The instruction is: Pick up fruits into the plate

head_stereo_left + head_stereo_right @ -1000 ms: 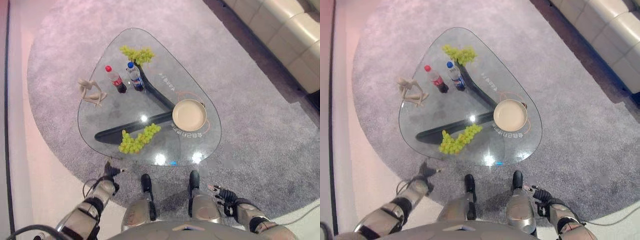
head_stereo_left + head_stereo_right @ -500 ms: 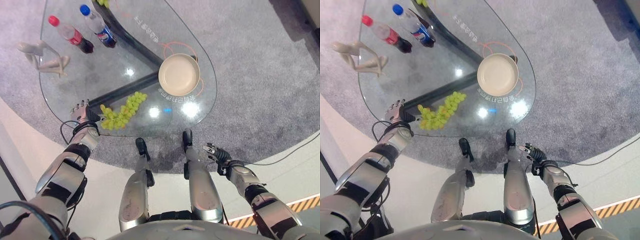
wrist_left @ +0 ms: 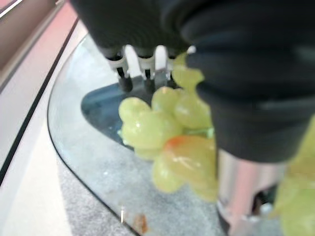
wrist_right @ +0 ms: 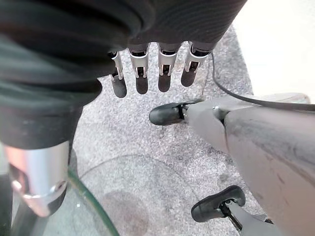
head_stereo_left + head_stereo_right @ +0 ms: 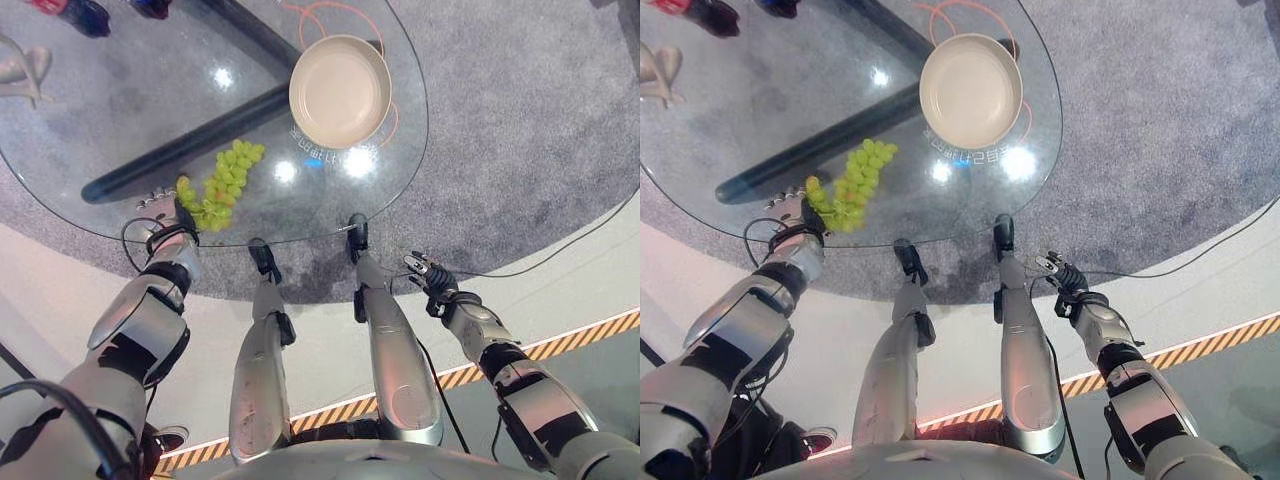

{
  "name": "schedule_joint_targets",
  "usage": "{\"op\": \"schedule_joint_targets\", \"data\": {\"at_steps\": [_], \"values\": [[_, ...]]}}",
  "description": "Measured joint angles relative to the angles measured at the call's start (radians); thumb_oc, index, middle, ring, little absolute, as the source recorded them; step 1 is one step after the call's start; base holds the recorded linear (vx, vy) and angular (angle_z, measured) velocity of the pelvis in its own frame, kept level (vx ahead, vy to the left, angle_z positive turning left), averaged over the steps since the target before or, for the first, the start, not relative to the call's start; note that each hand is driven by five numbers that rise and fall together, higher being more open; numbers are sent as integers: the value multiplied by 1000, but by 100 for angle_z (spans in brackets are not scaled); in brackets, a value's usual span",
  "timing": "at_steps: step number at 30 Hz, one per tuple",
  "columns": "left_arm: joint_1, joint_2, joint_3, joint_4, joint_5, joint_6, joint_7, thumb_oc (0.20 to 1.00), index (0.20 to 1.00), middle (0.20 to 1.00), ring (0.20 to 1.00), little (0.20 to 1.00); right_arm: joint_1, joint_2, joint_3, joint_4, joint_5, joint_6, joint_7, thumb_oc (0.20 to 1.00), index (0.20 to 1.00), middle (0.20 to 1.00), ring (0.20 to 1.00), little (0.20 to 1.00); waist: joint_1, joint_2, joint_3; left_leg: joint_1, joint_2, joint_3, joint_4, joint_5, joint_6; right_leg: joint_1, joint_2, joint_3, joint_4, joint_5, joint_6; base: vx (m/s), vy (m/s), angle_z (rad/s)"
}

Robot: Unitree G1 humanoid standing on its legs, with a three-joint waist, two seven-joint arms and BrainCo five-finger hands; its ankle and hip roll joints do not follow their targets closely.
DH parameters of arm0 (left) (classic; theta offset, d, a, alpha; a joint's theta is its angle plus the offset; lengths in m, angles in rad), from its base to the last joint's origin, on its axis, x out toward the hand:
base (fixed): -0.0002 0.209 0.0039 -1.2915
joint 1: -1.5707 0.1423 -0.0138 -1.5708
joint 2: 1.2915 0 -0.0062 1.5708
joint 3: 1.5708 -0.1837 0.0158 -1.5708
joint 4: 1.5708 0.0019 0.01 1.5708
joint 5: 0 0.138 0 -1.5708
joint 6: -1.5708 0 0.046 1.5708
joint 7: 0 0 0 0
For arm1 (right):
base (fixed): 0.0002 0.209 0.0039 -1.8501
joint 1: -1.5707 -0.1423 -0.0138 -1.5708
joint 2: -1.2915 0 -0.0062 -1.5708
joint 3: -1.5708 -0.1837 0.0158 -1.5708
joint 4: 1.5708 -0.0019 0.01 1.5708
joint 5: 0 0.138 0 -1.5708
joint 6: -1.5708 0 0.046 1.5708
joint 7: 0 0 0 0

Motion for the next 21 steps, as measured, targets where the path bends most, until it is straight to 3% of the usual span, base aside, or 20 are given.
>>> {"op": "schedule_joint_targets", "data": {"at_steps": [8,9,10,13,21], "values": [[-59,10,-7,13,1,76,87,1000,1000,1000,1000,1000,-6,15,6,-37,75,-16,1,1000,1000,1000,1000,1000,2,-21,-14,-86,16,-4,8,5,5,-88,14,5,28,-4,3,-12,-73,0],[-61,15,-7,15,1,77,88,708,708,708,708,708,-6,17,6,-37,76,-17,1,1000,1000,1000,1000,1000,3,-30,-18,-96,20,-6,17,4,5,-95,17,5,28,-4,2,-2,-56,-1],[-64,22,-7,20,1,77,89,200,200,200,200,200,-6,18,6,-38,77,-20,1,1000,1000,1000,1000,1000,3,-37,-22,-103,24,-6,23,4,5,-100,21,5,28,-6,-1,-2,-49,-4],[-80,32,-7,45,0,77,94,200,200,200,200,200,-4,20,5,-37,97,-22,1,1000,1000,1000,1000,1000,3,-55,-32,-118,33,-7,34,3,4,-109,30,7,28,-6,-1,-1,-13,-1],[-99,43,-8,52,-16,68,100,200,200,200,200,200,0,42,5,-37,114,-23,17,1000,1000,1000,1000,1000,-1,-57,-32,-129,29,-6,44,4,4,-113,29,20,26,-6,-1,1,-1,0]]}}
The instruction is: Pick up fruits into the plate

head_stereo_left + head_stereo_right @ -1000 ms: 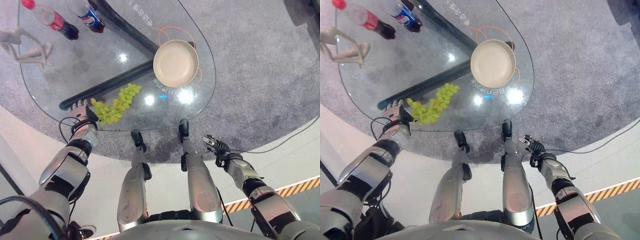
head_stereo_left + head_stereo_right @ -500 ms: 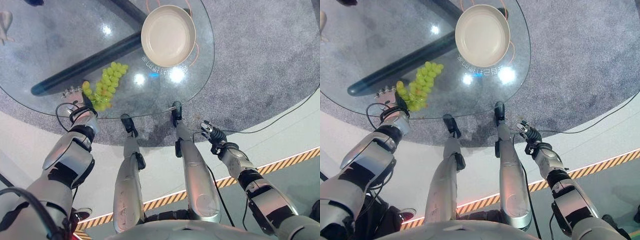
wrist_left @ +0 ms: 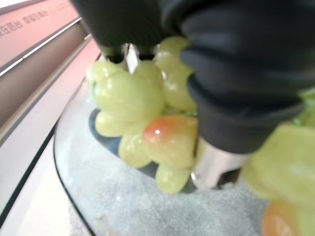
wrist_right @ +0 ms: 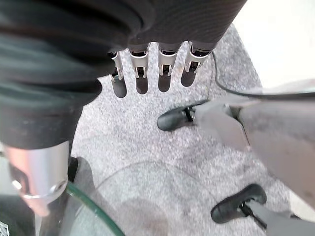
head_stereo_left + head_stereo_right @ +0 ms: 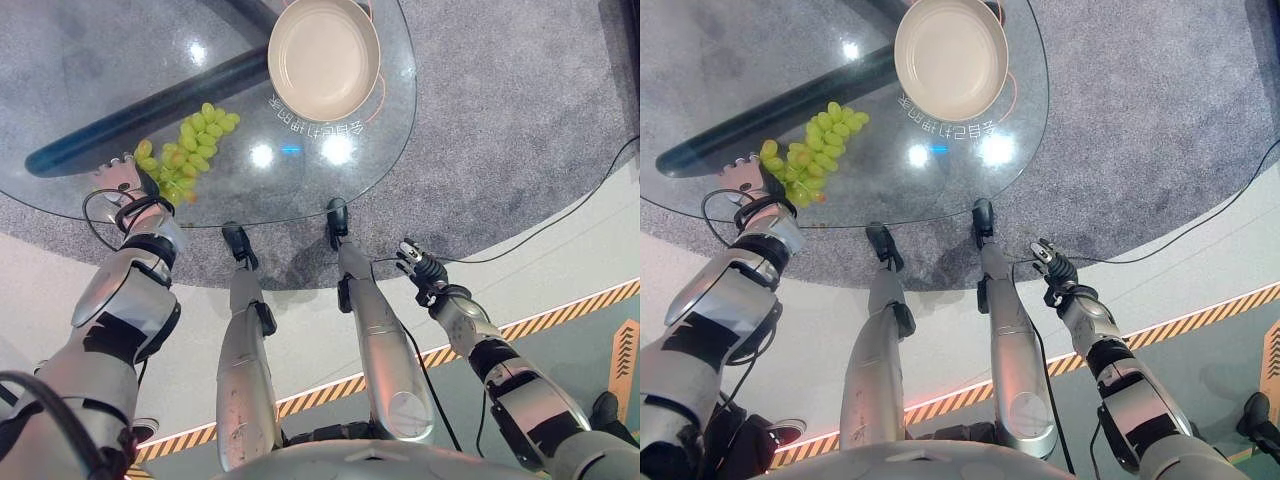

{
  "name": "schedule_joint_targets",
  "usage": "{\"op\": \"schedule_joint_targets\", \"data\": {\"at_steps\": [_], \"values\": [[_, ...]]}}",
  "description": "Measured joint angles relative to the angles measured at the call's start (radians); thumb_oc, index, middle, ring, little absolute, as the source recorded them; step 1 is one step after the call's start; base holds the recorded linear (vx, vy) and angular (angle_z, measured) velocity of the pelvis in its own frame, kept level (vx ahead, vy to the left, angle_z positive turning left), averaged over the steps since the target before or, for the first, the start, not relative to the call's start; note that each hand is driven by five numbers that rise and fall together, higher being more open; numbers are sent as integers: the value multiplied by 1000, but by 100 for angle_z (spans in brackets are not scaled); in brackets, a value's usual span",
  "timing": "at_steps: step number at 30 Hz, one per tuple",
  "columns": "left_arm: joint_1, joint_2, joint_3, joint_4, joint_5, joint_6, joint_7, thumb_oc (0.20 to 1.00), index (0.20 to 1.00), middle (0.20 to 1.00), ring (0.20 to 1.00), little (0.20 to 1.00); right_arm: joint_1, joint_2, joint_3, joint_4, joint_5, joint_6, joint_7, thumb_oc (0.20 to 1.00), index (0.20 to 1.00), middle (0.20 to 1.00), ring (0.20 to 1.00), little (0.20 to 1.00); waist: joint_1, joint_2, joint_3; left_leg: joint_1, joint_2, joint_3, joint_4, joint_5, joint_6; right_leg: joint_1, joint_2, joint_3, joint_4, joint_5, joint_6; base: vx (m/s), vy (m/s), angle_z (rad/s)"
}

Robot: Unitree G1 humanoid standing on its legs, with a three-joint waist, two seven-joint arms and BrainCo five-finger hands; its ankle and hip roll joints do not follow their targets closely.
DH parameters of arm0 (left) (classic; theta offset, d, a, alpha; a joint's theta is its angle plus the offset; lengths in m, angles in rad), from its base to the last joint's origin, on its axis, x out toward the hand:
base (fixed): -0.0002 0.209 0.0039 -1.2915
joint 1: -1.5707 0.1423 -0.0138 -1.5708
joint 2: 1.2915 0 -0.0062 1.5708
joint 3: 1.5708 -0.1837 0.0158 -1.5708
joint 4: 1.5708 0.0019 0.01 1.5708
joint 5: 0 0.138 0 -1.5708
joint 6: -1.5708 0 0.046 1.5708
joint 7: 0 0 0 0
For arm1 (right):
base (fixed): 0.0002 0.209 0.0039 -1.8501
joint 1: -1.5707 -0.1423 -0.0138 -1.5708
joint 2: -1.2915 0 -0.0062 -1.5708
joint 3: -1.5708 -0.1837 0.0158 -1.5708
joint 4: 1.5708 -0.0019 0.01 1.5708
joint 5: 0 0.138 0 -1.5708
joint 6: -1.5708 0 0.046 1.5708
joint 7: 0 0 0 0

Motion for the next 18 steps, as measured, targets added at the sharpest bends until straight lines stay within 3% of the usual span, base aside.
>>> {"op": "schedule_joint_targets", "data": {"at_steps": [4,13,18], "values": [[5,12,1,0,-38,-28,11,200,200,200,200,200,0,10,0,0,0,-1,4,1000,1000,1000,1000,1000,3,0,0,4,-1,1,-1,4,2,2,0,2,1,3,4,0,0,0],[84,64,60,-56,-142,-176,6,200,200,200,200,200,6,11,-9,-3,0,-5,4,1000,1000,1000,1000,1000,5,0,3,47,-3,-2,-23,21,-10,30,-3,-9,16,3,3,-1,5,2],[159,70,91,-157,-148,-210,6,200,200,200,200,200,27,11,-27,-32,0,-4,1,1000,1000,1000,1000,1000,11,3,5,89,-15,-5,-43,33,-6,65,-14,-12,13,4,2,-4,17,4]]}}
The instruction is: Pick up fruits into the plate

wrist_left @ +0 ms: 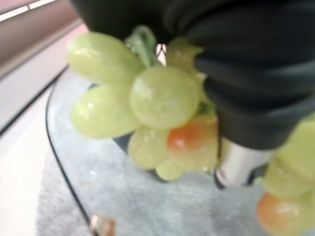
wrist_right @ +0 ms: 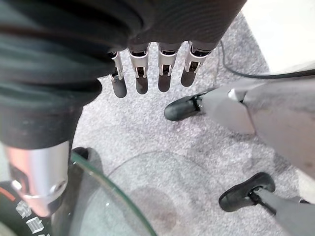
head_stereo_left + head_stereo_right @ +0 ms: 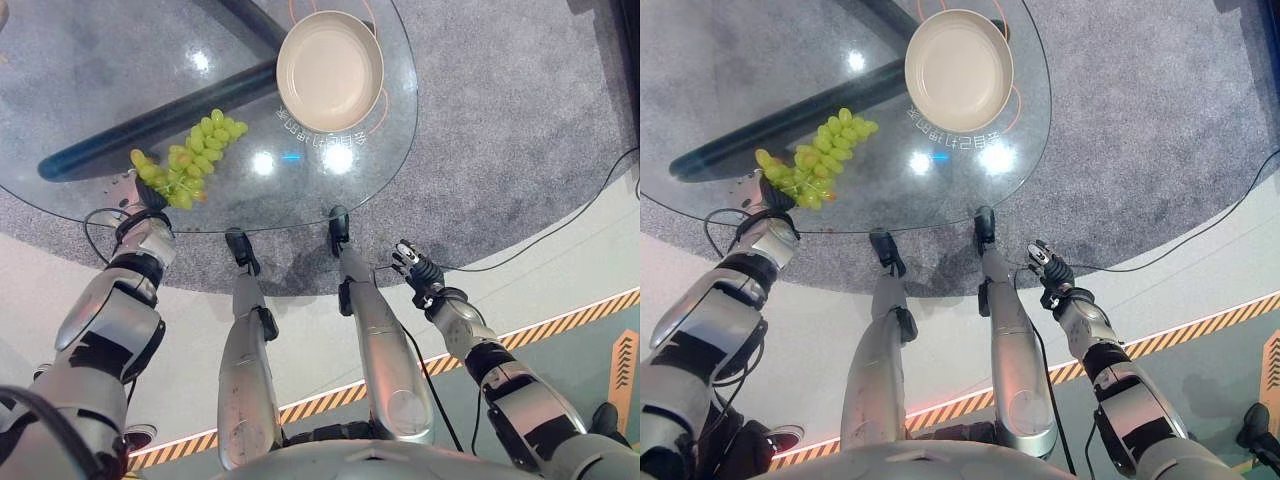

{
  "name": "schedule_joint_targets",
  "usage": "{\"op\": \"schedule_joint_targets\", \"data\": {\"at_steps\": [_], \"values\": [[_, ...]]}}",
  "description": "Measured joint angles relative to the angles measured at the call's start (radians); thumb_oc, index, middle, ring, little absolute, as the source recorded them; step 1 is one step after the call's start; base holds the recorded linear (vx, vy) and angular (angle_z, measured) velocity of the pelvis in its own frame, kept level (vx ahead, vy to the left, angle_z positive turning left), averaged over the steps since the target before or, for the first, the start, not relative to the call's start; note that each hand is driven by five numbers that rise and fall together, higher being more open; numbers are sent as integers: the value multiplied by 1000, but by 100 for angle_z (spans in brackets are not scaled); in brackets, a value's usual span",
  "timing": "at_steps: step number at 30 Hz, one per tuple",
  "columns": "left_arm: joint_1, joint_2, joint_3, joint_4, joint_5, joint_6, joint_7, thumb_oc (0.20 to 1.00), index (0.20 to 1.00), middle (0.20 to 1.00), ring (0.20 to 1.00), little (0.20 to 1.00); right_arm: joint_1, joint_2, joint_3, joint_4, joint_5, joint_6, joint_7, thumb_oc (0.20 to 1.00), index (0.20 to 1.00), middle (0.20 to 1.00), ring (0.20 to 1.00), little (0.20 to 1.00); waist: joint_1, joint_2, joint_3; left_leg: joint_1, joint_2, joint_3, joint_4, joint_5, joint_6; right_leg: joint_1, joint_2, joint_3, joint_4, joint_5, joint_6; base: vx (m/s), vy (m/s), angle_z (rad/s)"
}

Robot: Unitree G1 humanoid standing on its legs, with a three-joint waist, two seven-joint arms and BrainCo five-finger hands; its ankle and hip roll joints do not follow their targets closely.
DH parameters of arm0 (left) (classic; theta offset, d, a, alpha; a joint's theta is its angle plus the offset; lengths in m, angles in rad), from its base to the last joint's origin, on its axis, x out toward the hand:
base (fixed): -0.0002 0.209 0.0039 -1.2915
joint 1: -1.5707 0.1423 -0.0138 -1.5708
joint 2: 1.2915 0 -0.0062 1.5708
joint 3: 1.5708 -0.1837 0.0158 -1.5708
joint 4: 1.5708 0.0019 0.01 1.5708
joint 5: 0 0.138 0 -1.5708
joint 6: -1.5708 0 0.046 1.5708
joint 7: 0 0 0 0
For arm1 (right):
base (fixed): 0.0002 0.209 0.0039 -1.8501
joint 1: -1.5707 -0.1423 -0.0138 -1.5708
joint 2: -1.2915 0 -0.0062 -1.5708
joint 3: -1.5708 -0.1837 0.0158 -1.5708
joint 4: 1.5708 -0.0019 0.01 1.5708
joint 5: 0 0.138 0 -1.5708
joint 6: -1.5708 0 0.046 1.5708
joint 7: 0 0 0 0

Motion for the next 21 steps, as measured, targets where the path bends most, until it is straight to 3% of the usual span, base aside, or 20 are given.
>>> {"op": "schedule_joint_targets", "data": {"at_steps": [10,11,12,13,21], "values": [[96,3,79,-195,0,-2,35,200,200,200,200,200,42,-4,-58,-11,-1,-3,-5,1000,1000,1000,1000,1000,52,38,23,67,-6,-12,0,0,0,78,-7,-8,-16,-4,6,5,4,2],[100,4,80,-201,0,0,37,407,407,407,407,407,47,-7,-62,-11,-1,-3,-5,1000,1000,1000,1000,1000,53,44,26,72,-6,-13,0,0,0,84,-8,-8,-15,-4,6,30,4,0],[108,7,86,-211,1,0,38,915,915,915,915,915,50,-8,-62,-12,-1,-2,-5,1000,1000,1000,1000,1000,54,48,28,75,-6,-14,0,0,0,87,-7,-8,-16,-4,6,0,0,0],[114,10,88,-219,2,0,43,1000,1000,1000,1000,1000,54,-8,-62,-12,-1,-1,-5,1000,1000,1000,1000,1000,55,51,30,79,-6,-14,0,0,0,91,-7,-8,-16,-4,6,0,0,0],[141,15,105,-260,8,1,51,1000,1000,1000,1000,1000,80,-8,-70,-12,-1,1,-4,1000,1000,1000,1000,1000,57,56,33,98,-6,-14,0,1,0,108,-7,-8,-16,-4,6,0,0,0]]}}
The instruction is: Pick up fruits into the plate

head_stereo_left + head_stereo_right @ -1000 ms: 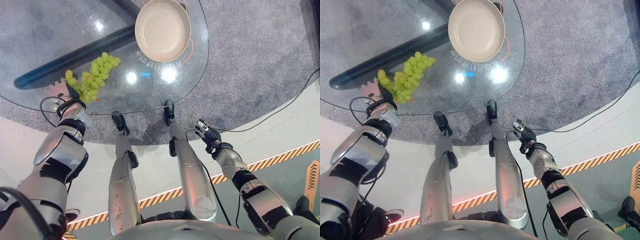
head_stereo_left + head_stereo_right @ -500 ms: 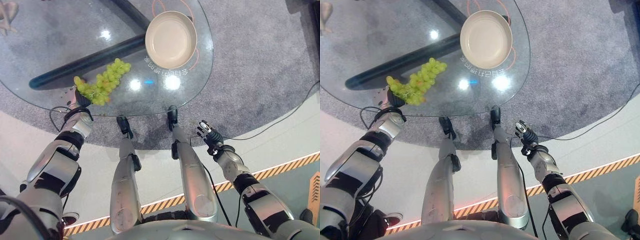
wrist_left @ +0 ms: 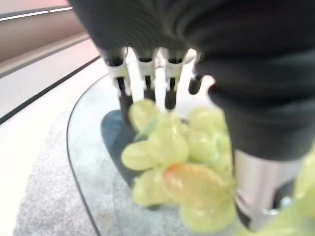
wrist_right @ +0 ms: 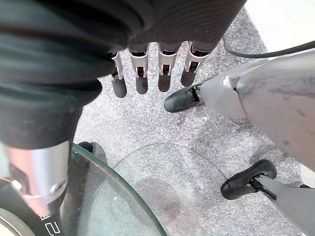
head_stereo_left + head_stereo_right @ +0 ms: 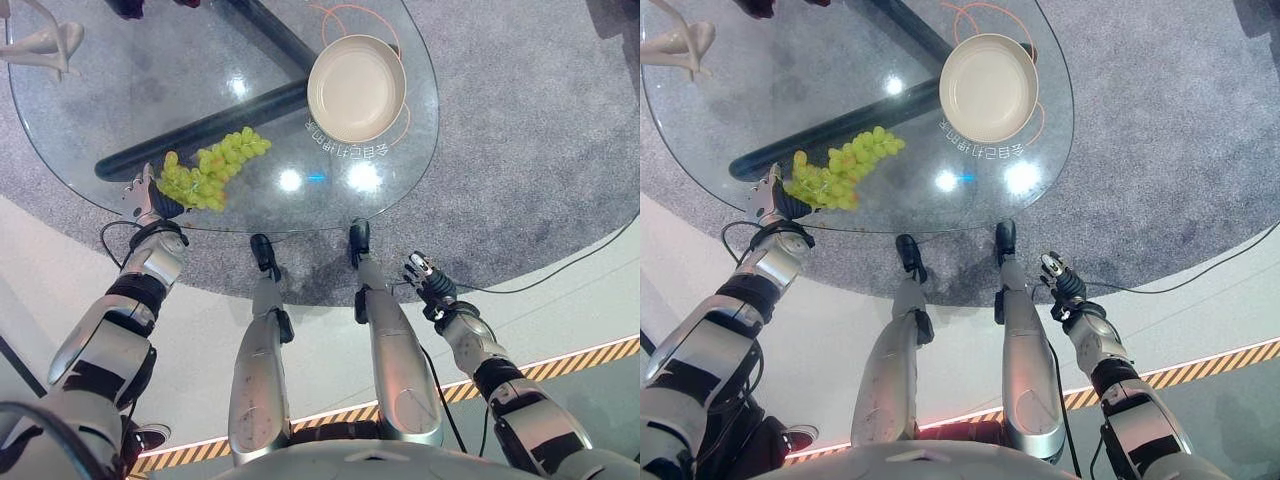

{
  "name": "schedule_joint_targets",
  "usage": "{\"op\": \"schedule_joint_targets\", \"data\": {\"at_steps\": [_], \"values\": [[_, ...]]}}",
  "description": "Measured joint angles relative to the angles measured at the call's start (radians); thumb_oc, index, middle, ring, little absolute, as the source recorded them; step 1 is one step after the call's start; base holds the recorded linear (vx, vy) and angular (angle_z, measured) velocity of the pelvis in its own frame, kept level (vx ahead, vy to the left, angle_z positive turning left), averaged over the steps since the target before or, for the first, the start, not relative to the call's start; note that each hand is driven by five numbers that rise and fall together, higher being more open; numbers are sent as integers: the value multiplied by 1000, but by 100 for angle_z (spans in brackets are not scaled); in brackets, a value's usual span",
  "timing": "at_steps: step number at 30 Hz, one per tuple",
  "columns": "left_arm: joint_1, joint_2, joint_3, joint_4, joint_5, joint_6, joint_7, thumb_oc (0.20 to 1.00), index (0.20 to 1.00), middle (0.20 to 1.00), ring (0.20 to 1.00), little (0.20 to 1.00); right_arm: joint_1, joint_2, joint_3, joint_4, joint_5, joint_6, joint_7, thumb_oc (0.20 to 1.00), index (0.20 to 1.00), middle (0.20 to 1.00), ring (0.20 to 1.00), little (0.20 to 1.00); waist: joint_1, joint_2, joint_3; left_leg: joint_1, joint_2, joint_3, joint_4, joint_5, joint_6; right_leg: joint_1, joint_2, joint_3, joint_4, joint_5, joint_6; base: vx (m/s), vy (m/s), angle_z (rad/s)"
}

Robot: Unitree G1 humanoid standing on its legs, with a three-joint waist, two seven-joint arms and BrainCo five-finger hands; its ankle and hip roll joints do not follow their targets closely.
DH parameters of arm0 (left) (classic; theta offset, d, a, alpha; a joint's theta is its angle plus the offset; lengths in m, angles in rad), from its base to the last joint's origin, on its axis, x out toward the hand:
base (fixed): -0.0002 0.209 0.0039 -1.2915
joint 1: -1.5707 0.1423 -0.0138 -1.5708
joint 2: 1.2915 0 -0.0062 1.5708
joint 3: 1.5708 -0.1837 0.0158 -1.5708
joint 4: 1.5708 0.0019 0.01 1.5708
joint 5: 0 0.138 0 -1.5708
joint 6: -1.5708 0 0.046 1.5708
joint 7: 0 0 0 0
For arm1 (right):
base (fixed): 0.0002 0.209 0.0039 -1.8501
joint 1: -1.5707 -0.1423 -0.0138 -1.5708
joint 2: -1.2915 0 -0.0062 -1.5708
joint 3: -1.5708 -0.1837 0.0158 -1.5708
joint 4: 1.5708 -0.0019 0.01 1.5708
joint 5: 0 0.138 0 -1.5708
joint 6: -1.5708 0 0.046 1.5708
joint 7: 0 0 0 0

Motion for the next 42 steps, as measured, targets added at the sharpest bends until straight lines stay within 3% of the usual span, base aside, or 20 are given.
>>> {"op": "schedule_joint_targets", "data": {"at_steps": [18,25,31,42], "values": [[-10,1,0,-56,4,-1,-1,1000,1000,1000,1000,1000,21,0,-1,-3,-1,0,0,1000,1000,1000,1000,1000,1,6,3,21,3,-3,0,0,0,22,4,0,-1,0,0,0,0,0],[-14,-19,-51,-77,43,9,-46,1000,1000,1000,1000,1000,23,1,-1,-22,-1,0,-4,1000,1000,1000,1000,1000,-6,6,3,19,5,-3,0,-1,-1,20,5,0,0,0,0,-5,-2,0],[-99,-89,-115,18,44,69,-62,1000,1000,1000,1000,1000,11,1,2,-17,-1,2,-4,1000,1000,1000,1000,1000,-22,6,3,-20,6,4,0,-3,-3,-21,6,4,3,1,-1,-9,-4,-1],[-262,-101,-158,181,43,164,-76,1000,1000,1000,1000,1000,-17,1,25,-36,1,2,-6,1000,1000,1000,1000,1000,-82,-8,3,-73,6,27,0,-4,-4,-85,9,18,2,4,-5,-10,-16,-4]]}}
